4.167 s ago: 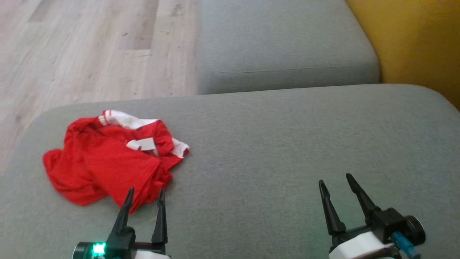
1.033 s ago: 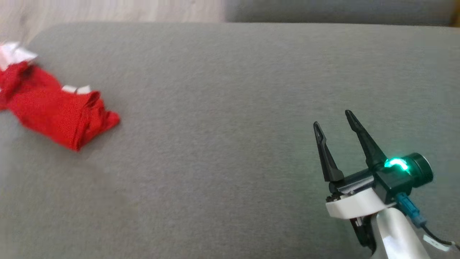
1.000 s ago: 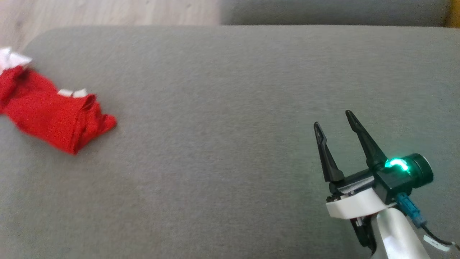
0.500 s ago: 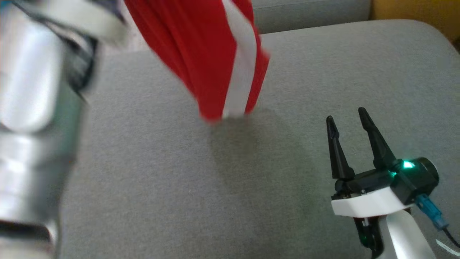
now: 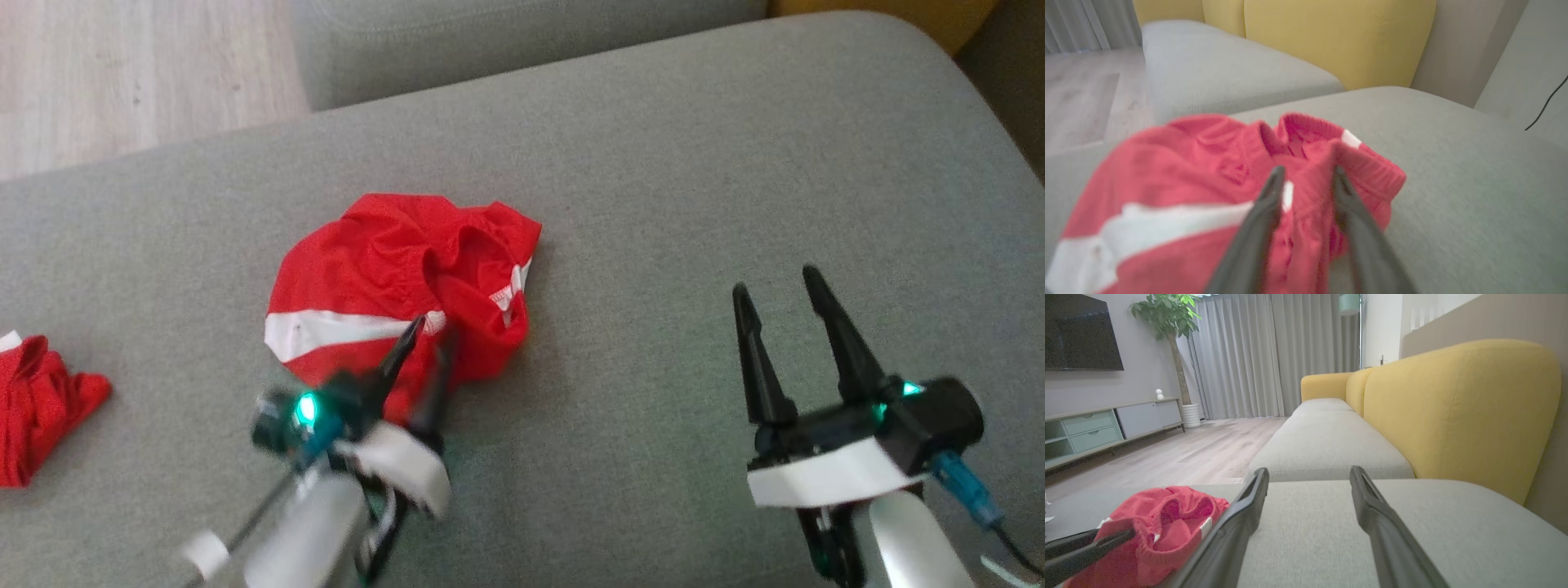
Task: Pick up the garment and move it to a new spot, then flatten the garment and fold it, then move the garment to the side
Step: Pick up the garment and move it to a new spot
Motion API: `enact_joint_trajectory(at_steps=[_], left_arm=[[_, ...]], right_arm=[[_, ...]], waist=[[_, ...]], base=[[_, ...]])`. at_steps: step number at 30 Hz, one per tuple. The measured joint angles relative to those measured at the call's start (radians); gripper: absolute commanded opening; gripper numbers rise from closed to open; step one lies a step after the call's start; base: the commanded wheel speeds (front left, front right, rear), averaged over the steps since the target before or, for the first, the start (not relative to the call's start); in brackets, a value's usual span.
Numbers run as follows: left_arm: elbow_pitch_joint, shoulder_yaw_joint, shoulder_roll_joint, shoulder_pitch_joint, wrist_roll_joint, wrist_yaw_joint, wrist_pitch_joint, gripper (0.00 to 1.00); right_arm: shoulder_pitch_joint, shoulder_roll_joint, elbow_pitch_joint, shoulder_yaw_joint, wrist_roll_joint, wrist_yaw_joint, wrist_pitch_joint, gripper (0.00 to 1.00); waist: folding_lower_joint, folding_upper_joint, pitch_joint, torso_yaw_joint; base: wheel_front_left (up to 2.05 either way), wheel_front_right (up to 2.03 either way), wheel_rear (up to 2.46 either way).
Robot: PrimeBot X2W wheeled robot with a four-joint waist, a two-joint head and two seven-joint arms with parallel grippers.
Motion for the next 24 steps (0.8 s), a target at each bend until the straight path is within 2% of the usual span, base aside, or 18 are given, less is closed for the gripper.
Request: enact_joint_trajectory(at_steps=[1, 4, 6, 11, 15, 21, 24], left_arm=[[0.012, -0.001, -0.012, 0.028, -0.012, 0.000, -0.001, 1.00], [0.014, -0.007, -0.036, 0.107, -0.024, -0.008, -0.008, 1.00], [-0.016, -0.002, -0.043, 0.160, -0.028, 0.002, -0.010, 1.00], [-0.305, 0.147, -0.065, 0.300, 0.029, 0.110, -0.010, 1.00], [-0.504, 0.273, -0.075, 0.411, 0.105, 0.155, -0.013, 1.00], [-0.642, 0.353, -0.077, 0.591, 0.210, 0.213, -0.013, 1.00], [-0.631, 0.362, -0.081, 0.684, 0.219, 0.222, -0.013, 1.00]], right_arm=[[0.009, 0.000, 0.007, -0.001, 0.000, 0.000, 0.000, 1.00], [0.045, 0.000, 0.042, -0.008, -0.003, 0.000, 0.000, 1.00], [0.070, 0.001, 0.062, -0.014, -0.006, 0.000, 0.003, 1.00], [0.135, 0.006, 0.088, -0.046, -0.028, 0.000, 0.003, 1.00], [0.152, 0.007, 0.085, -0.068, -0.038, 0.000, 0.003, 1.00], [0.160, 0.008, 0.086, -0.063, -0.056, 0.000, 0.004, 1.00], [0.204, 0.008, 0.085, -0.068, -0.055, 0.000, 0.004, 1.00]], waist=[[-0.0001, 0.0000, -0.006, 0.000], [0.0000, 0.0000, -0.030, 0.007], [-0.0001, 0.0000, -0.053, 0.015], [-0.0002, 0.0000, -0.118, 0.047], [-0.0003, 0.0000, -0.160, 0.077], [-0.0003, 0.0000, -0.200, 0.090], [-0.0002, 0.0000, -0.204, 0.096]], base=[[0.00, 0.00, 0.00], [0.00, 0.00, 0.00], [0.00, 0.00, 0.00], [0.00, 0.00, 0.00], [0.00, 0.00, 0.00], [0.00, 0.00, 0.00], [0.00, 0.00, 0.00]])
